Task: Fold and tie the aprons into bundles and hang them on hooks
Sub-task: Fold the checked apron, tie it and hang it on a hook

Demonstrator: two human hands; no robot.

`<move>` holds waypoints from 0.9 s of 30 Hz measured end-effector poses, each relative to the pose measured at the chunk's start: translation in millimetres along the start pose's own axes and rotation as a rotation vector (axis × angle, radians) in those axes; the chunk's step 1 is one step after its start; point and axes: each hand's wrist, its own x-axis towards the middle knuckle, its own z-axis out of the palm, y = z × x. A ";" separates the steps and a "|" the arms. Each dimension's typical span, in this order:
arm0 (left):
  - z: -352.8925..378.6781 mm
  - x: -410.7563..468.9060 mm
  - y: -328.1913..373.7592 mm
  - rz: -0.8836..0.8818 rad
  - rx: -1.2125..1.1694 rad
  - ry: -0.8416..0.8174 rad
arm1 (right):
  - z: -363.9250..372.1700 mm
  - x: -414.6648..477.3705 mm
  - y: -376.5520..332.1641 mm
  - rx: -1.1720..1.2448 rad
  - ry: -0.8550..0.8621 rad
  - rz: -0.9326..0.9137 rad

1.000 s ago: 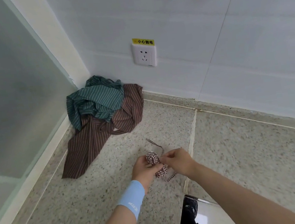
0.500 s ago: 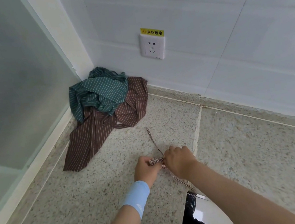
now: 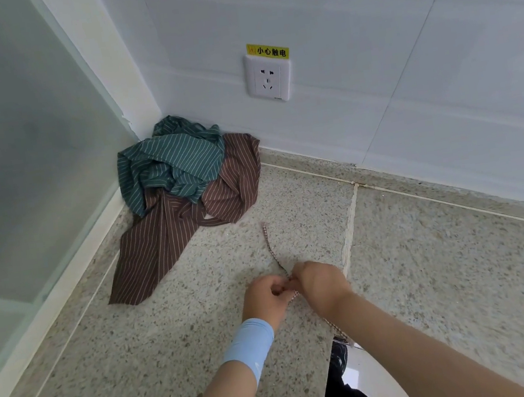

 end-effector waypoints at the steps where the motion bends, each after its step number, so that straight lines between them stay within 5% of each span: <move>1: 1.9 1.1 -0.6 0.006 0.012 -0.006 | 0.8 -1.4 0.8 0.029 -0.005 0.024; 10: 14.7 6.2 -0.7 -0.037 -0.099 0.002 | 14.1 -10.1 13.7 0.861 0.080 0.246; 19: 11.7 16.5 5.4 0.022 0.233 -0.024 | 11.3 -3.1 26.3 0.922 0.069 0.221; 27: 22.0 11.2 12.9 -0.218 -0.343 0.048 | 3.8 8.5 17.2 0.871 0.101 0.302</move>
